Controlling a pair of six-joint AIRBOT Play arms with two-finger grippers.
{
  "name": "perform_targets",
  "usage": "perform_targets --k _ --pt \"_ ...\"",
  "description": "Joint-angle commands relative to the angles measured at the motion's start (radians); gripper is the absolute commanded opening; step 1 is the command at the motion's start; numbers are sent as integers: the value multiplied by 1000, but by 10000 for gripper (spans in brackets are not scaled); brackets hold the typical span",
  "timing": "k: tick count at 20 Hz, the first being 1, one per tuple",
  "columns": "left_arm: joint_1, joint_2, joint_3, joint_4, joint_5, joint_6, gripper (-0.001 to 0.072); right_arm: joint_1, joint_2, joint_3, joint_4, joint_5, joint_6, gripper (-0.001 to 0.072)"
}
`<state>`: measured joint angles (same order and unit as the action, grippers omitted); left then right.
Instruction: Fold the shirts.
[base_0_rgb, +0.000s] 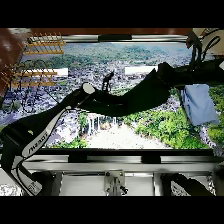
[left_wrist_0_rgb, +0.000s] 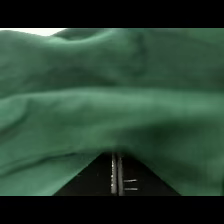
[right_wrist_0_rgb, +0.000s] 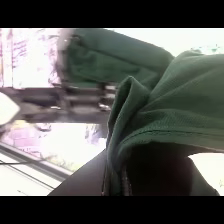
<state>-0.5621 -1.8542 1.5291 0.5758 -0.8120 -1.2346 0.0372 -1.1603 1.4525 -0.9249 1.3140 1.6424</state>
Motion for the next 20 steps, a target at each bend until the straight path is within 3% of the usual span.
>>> perform_targets --k 1,5,11,16,20 --pt "-95 -14 1 -44 48 4 30 47 56 1 -58 11 58 74" --pt "-3 40 1 37 -69 1 27 54 43 1 -80 -27 59 74" --pt "312 335 1 400 -231 -89 27 122 -103 1 -79 -132 54 74" --pt "567 603 1 423 -332 -88 29 328 -303 1 -8 -393 55 73" --pt "653 746 1 423 -413 -87 29 438 -449 1 103 -541 55 73"
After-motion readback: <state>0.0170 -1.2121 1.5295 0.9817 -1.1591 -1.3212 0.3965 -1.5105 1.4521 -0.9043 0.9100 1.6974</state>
